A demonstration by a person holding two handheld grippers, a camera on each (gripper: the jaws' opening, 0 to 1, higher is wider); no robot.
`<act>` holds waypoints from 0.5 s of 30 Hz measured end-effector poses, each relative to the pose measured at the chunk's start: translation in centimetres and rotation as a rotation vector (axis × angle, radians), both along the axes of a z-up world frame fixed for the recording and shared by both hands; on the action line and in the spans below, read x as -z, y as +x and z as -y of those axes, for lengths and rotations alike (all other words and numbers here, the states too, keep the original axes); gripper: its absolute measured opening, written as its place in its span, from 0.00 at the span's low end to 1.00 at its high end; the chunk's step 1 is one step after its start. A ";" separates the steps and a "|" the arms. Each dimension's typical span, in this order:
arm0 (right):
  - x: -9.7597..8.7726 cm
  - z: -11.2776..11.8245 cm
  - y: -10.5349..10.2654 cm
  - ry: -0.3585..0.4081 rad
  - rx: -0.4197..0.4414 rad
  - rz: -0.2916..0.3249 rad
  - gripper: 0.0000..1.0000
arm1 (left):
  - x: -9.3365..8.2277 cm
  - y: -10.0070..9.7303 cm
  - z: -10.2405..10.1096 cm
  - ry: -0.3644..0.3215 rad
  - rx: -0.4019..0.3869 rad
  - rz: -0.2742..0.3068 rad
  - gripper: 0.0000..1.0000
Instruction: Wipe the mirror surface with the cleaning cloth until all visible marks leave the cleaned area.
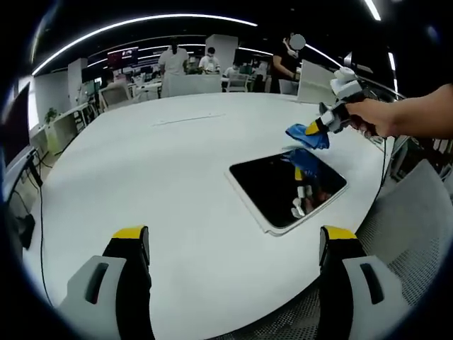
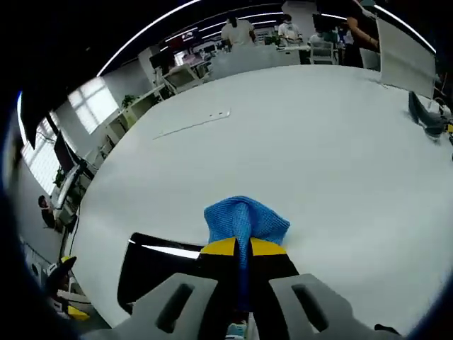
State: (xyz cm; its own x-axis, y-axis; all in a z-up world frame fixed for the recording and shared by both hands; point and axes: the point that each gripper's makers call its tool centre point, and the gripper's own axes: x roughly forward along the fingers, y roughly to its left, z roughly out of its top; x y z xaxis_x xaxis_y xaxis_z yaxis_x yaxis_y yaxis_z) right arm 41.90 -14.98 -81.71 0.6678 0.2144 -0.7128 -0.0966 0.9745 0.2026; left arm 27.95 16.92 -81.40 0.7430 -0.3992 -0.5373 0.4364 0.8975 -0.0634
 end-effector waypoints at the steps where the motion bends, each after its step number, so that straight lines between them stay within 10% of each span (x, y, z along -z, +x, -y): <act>1: -0.3 0.6 -0.5 0.006 0.001 -0.003 0.00 | 0.0 0.0 0.1 0.001 0.003 0.000 0.99; 8: 0.6 5.4 -2.9 -0.014 0.071 -0.049 0.00 | -0.1 -0.2 0.2 0.001 0.008 -0.004 0.99; 15: 4.3 5.4 -5.1 -0.074 -0.003 -0.115 0.00 | 0.0 -0.1 0.1 0.010 0.003 -0.006 0.99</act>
